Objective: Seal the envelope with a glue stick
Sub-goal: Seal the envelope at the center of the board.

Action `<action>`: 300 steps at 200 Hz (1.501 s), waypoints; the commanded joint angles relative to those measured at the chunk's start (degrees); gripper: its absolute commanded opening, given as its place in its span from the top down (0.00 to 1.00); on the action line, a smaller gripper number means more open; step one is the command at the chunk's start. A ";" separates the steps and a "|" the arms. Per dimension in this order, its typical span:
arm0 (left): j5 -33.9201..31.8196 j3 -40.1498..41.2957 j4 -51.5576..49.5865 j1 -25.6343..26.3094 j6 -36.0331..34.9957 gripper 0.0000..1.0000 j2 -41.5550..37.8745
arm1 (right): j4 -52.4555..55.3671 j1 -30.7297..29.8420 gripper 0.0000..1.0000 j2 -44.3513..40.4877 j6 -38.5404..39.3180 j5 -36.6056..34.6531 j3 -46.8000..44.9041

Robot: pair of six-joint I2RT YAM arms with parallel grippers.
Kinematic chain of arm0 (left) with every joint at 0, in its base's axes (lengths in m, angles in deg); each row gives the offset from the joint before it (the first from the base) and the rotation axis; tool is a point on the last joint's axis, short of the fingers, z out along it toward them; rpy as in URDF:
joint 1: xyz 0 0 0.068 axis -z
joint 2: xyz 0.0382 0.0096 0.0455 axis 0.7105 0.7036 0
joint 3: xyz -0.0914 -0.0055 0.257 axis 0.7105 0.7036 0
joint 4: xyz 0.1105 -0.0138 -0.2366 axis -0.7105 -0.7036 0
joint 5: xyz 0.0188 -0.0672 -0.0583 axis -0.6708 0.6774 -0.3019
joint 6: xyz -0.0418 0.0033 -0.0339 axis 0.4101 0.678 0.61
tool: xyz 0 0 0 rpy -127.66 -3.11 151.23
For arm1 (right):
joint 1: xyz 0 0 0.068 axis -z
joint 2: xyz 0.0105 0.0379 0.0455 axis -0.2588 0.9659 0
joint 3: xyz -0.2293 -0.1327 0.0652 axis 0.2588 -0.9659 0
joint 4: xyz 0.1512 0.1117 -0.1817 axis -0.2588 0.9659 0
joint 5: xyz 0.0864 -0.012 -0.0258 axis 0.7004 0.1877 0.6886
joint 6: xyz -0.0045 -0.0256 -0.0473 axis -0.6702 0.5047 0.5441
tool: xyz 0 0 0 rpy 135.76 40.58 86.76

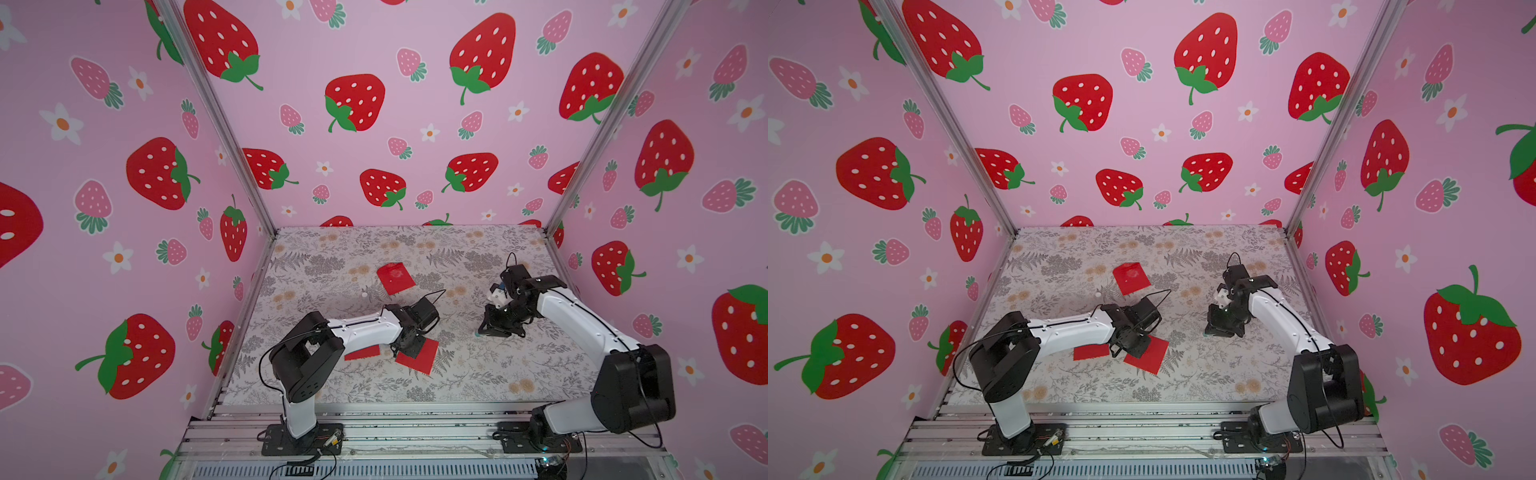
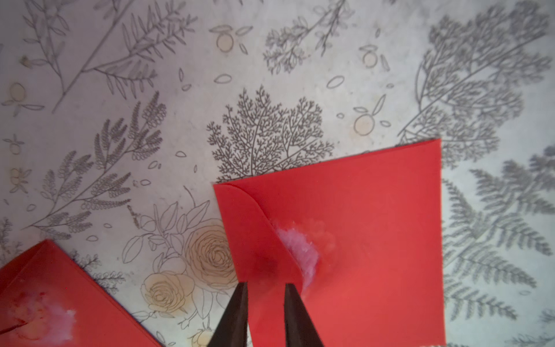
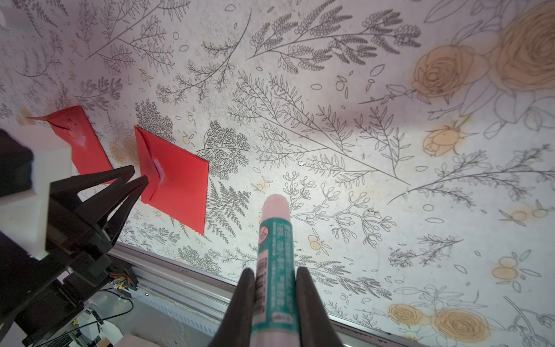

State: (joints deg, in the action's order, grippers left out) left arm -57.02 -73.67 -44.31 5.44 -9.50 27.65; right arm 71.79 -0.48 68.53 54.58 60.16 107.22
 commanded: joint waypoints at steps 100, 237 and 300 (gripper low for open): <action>-1.27 -2.74 1.01 -1.16 -2.50 0.81 11.18 | 1.51 -0.33 1.00 0.63 0.53 -1.21 1.30; 0.11 0.07 2.25 -0.80 -2.70 0.79 3.13 | 3.02 -0.32 1.00 1.03 0.79 -2.50 3.09; -5.12 -0.28 -0.27 0.64 -1.83 0.76 8.30 | 2.76 -0.34 1.00 1.28 0.87 -2.50 2.63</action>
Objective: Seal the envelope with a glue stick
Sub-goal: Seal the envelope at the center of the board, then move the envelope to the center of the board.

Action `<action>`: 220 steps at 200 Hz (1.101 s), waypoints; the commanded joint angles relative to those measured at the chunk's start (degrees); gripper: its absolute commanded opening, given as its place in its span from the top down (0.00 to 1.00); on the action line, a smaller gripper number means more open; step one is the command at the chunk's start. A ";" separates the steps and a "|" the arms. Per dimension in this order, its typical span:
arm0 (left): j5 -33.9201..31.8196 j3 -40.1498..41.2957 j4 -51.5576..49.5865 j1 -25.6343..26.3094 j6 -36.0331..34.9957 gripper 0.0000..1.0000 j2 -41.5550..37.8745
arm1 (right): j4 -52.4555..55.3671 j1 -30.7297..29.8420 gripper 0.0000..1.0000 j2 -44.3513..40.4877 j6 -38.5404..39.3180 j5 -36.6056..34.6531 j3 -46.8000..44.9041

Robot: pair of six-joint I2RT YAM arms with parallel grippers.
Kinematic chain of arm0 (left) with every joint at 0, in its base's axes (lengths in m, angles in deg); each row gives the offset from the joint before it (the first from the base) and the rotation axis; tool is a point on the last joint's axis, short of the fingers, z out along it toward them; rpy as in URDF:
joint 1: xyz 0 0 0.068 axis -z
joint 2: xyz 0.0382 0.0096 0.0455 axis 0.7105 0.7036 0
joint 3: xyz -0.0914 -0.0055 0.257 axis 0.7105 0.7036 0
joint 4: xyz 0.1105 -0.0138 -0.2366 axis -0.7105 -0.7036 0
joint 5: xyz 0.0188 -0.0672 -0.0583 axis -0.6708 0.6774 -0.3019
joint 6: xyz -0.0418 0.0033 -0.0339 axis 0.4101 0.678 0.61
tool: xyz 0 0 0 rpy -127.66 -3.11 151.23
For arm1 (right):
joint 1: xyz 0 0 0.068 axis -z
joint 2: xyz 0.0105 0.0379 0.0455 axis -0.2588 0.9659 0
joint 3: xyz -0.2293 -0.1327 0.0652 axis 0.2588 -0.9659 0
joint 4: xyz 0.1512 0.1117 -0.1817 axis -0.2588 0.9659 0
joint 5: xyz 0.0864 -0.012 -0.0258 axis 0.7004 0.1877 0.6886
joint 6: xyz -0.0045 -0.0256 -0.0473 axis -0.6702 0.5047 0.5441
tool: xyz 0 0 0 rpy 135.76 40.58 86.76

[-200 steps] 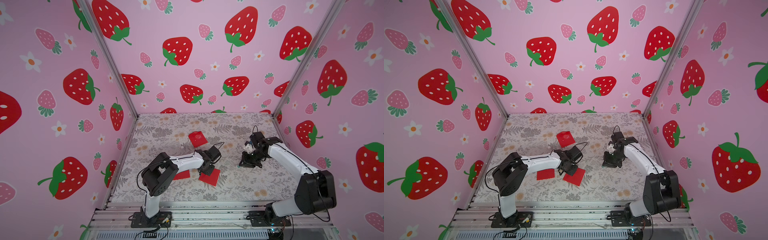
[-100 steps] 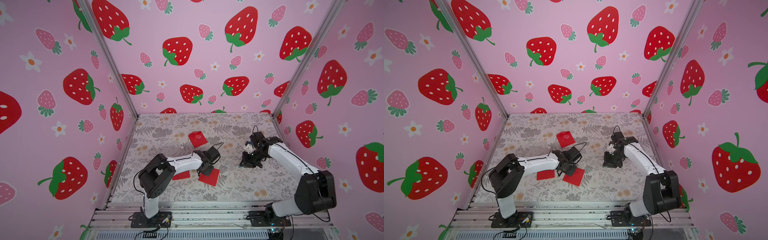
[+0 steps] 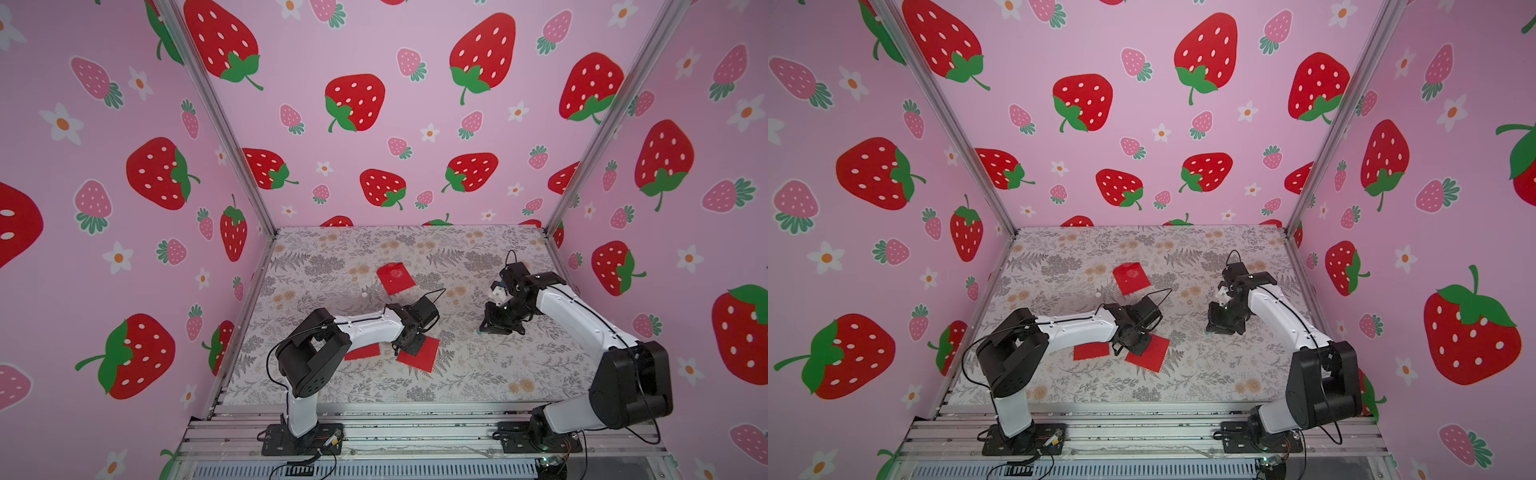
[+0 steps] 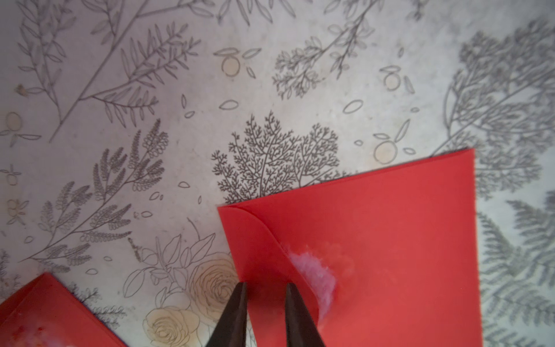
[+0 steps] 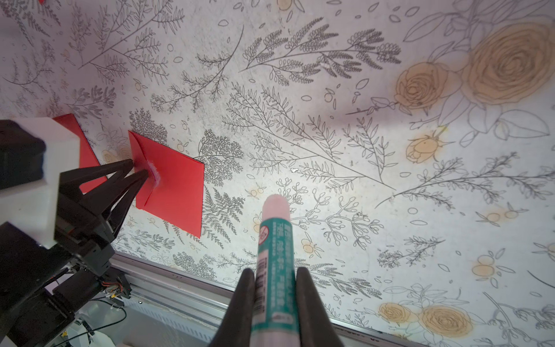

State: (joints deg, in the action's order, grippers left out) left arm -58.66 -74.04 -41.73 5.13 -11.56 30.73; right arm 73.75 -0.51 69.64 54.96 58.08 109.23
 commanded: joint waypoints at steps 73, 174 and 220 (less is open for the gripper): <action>2.00 0.60 -3.58 -0.20 3.01 0.71 -3.81 | 0.96 -0.40 1.00 -0.07 0.50 -0.58 0.92; 19.24 12.16 5.09 -5.39 12.71 0.70 -9.46 | 0.78 -0.40 1.00 -0.22 0.77 0.34 1.44; 22.65 12.46 9.20 -4.30 15.05 0.71 -6.03 | 0.70 -0.36 1.00 -0.95 0.77 0.69 1.70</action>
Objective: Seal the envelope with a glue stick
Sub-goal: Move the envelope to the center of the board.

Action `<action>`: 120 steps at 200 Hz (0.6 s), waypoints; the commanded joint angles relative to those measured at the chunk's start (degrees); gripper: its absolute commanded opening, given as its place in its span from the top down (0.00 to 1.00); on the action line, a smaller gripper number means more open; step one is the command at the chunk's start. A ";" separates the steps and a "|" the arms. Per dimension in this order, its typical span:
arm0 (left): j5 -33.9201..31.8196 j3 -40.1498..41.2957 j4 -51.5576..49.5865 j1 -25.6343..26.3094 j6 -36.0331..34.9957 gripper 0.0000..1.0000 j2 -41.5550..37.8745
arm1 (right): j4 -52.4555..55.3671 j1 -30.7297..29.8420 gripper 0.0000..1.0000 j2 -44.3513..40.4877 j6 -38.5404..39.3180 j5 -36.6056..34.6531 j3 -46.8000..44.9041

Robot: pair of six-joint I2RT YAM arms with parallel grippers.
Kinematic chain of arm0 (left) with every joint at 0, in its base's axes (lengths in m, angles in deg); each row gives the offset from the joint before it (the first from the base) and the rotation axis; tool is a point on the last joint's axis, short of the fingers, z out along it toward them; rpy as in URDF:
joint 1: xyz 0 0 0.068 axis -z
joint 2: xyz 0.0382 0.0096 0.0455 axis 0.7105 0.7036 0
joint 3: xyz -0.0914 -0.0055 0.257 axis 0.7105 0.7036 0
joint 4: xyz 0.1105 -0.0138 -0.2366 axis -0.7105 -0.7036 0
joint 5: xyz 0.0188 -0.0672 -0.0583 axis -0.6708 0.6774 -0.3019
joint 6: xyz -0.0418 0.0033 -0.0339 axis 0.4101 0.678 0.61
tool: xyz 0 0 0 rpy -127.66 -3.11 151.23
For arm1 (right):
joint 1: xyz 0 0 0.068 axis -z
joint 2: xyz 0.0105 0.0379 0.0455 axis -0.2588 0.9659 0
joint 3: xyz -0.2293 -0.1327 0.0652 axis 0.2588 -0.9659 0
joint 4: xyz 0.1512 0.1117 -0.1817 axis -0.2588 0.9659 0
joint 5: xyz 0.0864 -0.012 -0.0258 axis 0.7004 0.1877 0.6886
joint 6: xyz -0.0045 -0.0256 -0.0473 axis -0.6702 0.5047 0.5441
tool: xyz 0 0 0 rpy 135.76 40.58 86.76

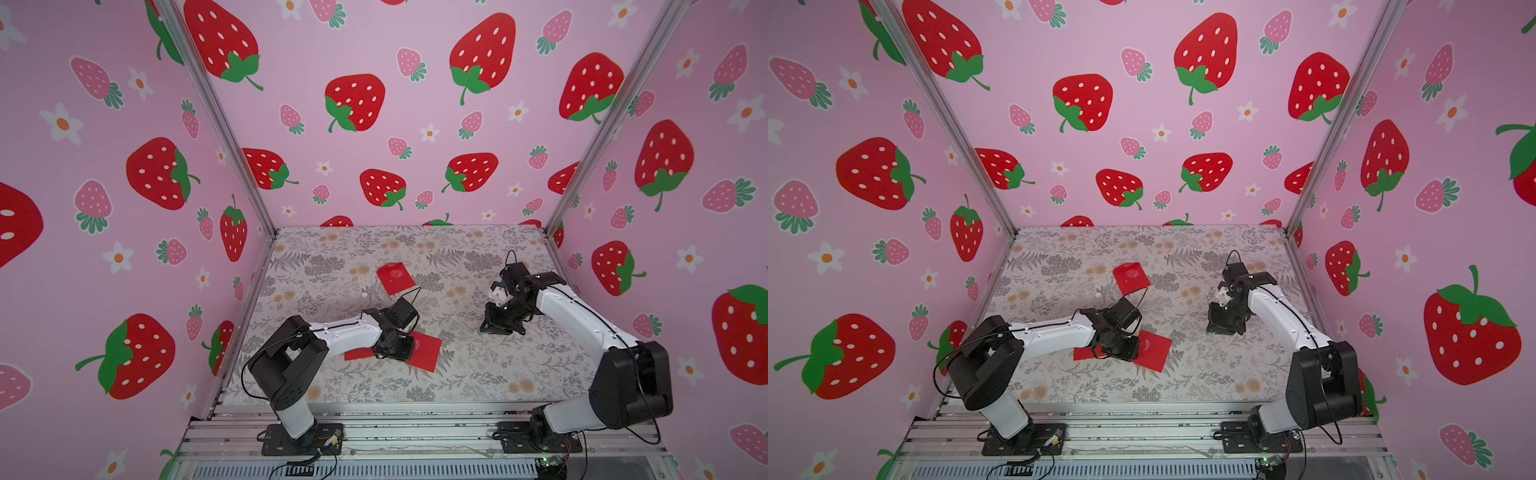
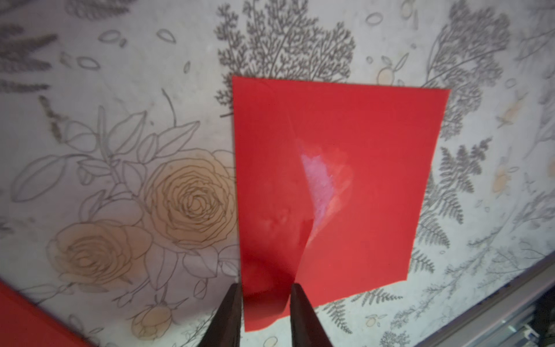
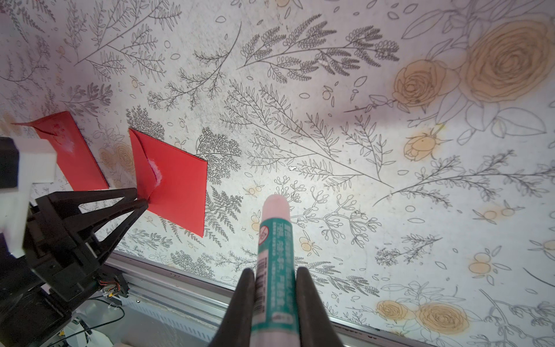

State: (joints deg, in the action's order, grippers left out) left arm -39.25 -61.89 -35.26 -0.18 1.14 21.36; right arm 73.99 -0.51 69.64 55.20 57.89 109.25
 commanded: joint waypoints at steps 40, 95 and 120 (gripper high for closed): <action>4.72 -5.83 5.24 4.46 3.74 0.74 11.07 | 0.02 -0.31 1.00 -4.29 -0.25 -4.66 1.67; 3.73 -21.21 5.01 8.72 2.48 0.74 22.42 | -0.90 0.98 1.00 -10.02 -1.67 -11.32 0.18; 3.61 -30.25 2.31 9.53 0.79 0.74 27.97 | -1.42 2.42 1.00 -13.80 -2.46 -16.37 -1.25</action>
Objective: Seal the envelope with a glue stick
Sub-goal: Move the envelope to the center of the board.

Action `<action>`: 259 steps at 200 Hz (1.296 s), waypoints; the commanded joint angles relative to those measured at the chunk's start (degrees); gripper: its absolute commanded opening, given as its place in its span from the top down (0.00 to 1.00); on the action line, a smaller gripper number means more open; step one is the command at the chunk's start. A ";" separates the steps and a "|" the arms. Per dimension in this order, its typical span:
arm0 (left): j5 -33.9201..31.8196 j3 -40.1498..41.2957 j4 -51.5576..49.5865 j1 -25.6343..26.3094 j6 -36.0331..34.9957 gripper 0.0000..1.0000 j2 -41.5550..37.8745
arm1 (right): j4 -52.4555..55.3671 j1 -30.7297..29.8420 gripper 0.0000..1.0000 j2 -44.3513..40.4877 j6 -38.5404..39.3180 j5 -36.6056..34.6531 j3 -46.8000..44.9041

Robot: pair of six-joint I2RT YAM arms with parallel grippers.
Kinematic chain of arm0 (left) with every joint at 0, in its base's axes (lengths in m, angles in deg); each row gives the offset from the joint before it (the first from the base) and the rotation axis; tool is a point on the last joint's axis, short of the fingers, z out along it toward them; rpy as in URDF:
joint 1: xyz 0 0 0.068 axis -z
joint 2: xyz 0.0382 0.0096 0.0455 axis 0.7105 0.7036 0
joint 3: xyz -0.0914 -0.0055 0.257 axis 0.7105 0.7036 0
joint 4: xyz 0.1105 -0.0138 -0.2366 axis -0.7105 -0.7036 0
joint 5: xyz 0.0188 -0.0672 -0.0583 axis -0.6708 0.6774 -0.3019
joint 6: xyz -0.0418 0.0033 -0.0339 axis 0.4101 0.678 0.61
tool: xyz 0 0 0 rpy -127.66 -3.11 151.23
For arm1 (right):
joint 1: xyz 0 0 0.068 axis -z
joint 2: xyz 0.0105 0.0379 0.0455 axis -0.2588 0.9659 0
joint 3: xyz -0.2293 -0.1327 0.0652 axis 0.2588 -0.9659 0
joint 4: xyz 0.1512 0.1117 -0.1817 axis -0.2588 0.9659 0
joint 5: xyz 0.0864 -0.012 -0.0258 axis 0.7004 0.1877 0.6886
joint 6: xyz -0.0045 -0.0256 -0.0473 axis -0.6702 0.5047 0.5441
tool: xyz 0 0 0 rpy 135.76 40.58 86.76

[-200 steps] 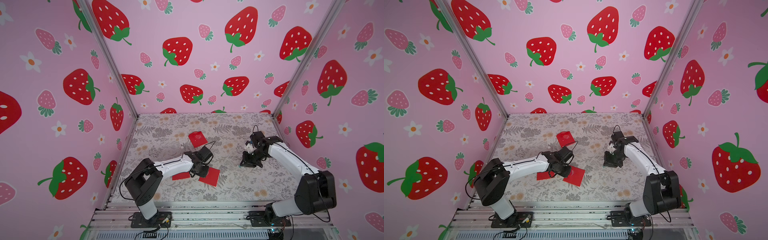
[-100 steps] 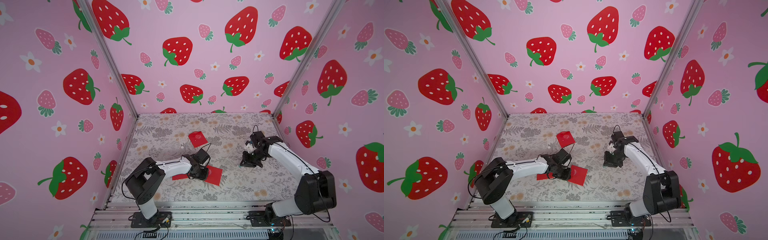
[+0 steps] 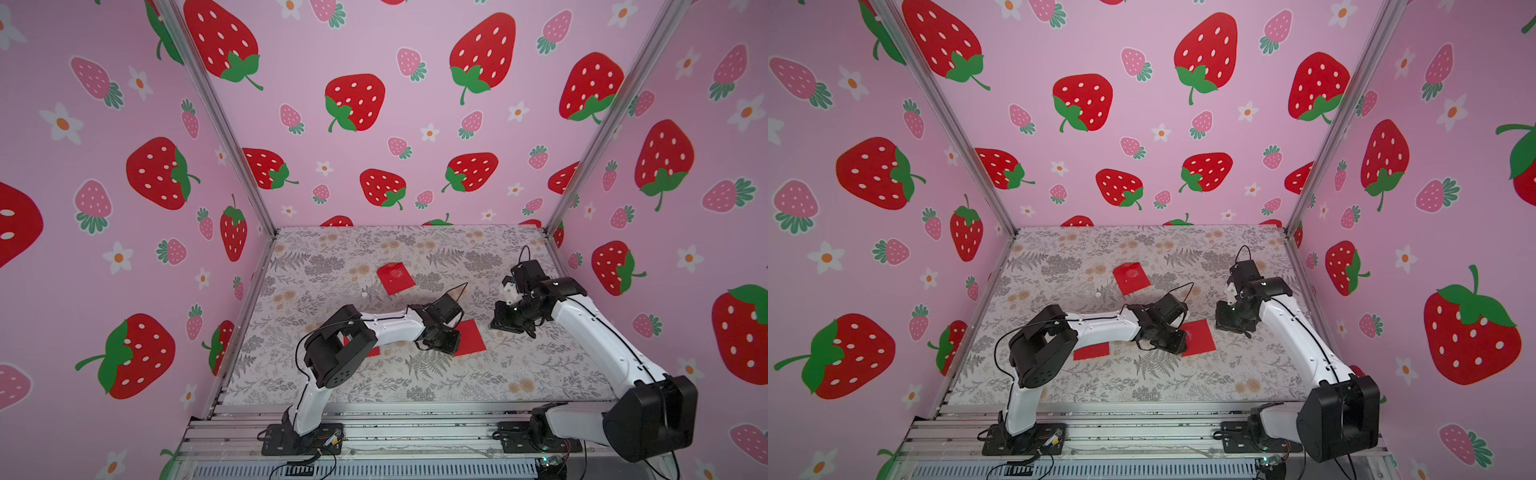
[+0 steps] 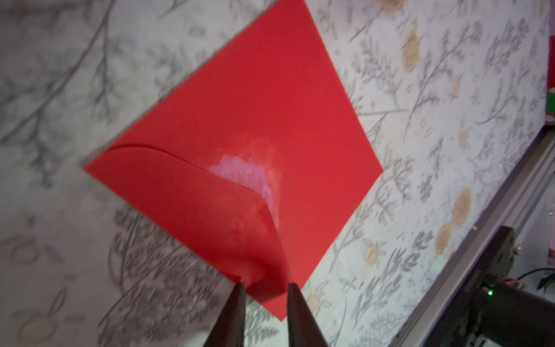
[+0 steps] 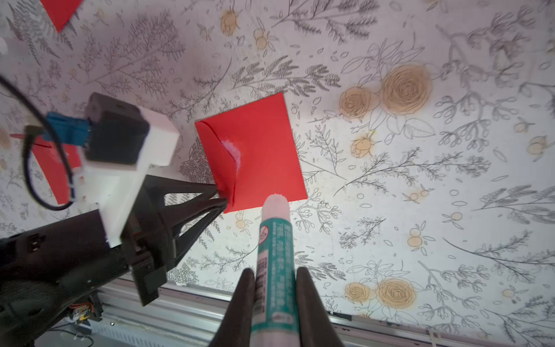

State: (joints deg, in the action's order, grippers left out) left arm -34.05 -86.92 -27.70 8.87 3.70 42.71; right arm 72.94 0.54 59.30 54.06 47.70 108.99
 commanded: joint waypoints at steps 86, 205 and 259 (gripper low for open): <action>-10.36 -4.56 -12.58 -2.02 -15.36 0.60 -3.43 | -1.07 3.39 1.00 -4.33 -0.99 -4.73 -1.13; -16.17 17.49 -15.86 -33.53 -21.57 0.24 -27.96 | -3.43 3.38 1.00 -0.88 -0.10 0.60 -0.97; -10.11 14.70 -14.28 -38.81 -19.25 0.14 -18.43 | -3.84 3.38 1.00 -0.84 0.26 1.87 -1.04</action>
State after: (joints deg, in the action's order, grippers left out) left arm -48.19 -70.11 -41.32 -28.59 -17.31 21.49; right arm 69.53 3.56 58.67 53.71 48.05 107.99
